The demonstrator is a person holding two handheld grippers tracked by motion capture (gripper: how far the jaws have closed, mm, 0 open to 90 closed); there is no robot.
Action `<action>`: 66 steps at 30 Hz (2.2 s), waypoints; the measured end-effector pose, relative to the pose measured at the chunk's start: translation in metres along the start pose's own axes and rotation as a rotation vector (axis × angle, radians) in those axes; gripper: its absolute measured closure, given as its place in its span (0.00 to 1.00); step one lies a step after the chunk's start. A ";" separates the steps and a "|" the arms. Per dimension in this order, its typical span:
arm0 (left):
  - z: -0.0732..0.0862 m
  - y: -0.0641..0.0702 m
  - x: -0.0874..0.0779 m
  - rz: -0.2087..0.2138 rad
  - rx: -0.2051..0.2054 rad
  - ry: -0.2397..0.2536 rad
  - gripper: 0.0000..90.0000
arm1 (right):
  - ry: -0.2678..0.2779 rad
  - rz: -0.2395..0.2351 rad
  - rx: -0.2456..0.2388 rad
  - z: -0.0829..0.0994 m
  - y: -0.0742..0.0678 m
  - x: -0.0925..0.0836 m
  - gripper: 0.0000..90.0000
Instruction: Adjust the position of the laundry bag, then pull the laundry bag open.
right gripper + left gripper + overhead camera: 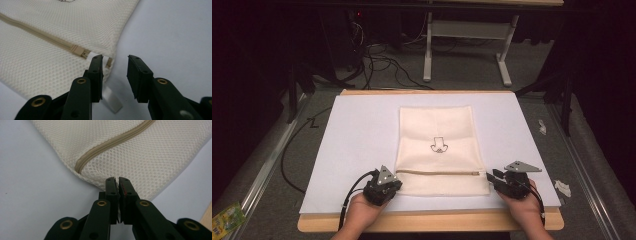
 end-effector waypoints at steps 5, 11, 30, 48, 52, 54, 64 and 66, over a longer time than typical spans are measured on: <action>-0.003 -0.003 -0.009 -0.002 -0.007 0.056 0.78 | 0.012 -0.019 0.020 -0.001 -0.001 0.003 0.74; -0.008 -0.008 -0.013 -0.022 -0.039 0.125 0.60 | -0.006 -0.049 -0.018 -0.002 -0.012 0.011 0.68; -0.009 -0.030 -0.022 -0.042 -0.177 0.220 0.44 | -0.048 -0.069 -0.047 -0.001 -0.019 0.017 0.69; -0.005 -0.038 -0.018 -0.068 -0.195 0.190 0.44 | -0.075 -0.104 -0.025 -0.004 -0.021 0.021 0.90; -0.006 -0.039 -0.022 -0.066 -0.206 0.202 0.43 | -0.078 -0.096 -0.061 -0.005 -0.023 0.020 0.93; -0.008 -0.040 -0.025 -0.066 -0.216 0.219 0.44 | -0.069 -0.093 -0.070 -0.006 -0.023 0.020 0.94; -0.019 -0.029 -0.017 -0.030 -0.218 0.214 0.43 | -0.026 -0.092 -0.095 -0.011 -0.023 0.014 0.94; -0.023 -0.026 -0.014 -0.010 -0.232 0.217 0.43 | -0.023 -0.096 -0.093 -0.012 -0.023 0.013 0.94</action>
Point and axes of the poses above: each handheld gripper's, and its own axes: x roughly forward along the jaws, z roughly out of its underside, y roughly to its right, the point moved 8 cm from there along x, roughly forward along the jaws, and after that the axes turned 1 degree about x, right-handed, at the moved point
